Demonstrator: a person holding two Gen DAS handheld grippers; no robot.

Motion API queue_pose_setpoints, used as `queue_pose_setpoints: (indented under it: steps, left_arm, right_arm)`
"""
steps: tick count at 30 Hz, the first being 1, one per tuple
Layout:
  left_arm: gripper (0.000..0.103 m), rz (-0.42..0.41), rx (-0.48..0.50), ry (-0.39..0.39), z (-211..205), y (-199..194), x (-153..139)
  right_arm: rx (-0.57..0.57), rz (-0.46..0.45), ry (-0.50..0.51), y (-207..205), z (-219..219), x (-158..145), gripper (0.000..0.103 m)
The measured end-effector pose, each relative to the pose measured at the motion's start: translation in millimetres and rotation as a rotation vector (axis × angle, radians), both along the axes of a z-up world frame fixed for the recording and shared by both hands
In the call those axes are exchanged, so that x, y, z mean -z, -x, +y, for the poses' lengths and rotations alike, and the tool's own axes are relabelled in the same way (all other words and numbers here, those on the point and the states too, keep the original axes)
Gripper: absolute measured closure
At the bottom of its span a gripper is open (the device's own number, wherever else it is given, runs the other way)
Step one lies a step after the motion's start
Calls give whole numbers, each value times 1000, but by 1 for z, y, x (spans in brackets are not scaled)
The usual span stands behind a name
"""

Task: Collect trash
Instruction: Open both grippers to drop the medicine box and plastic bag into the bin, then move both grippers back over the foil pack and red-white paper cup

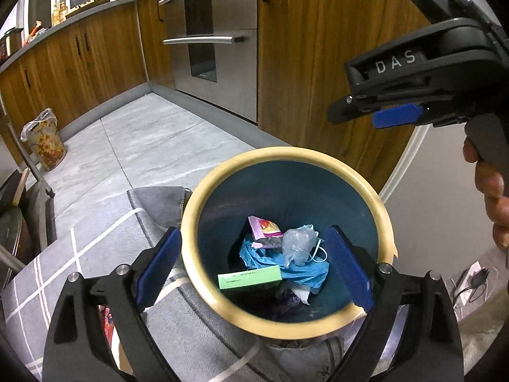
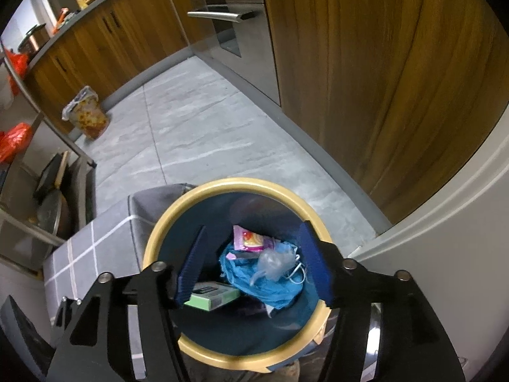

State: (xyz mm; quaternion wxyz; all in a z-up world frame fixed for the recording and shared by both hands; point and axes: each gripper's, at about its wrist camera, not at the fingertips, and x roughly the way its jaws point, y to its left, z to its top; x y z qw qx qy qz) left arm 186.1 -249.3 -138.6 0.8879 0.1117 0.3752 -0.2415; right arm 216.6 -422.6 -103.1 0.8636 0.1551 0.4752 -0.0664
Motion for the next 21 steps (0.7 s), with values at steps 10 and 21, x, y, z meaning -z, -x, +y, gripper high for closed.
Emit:
queue_pose_setpoints:
  steps: [10, 21]
  left_arm:
    - [10, -84, -45, 73, 22, 22, -32]
    - [6, -199, -113, 78, 56, 57, -69]
  right_arm:
    - [-86, -134, 86, 20, 30, -31, 16]
    - [-171, -405, 167, 55, 71, -80, 6]
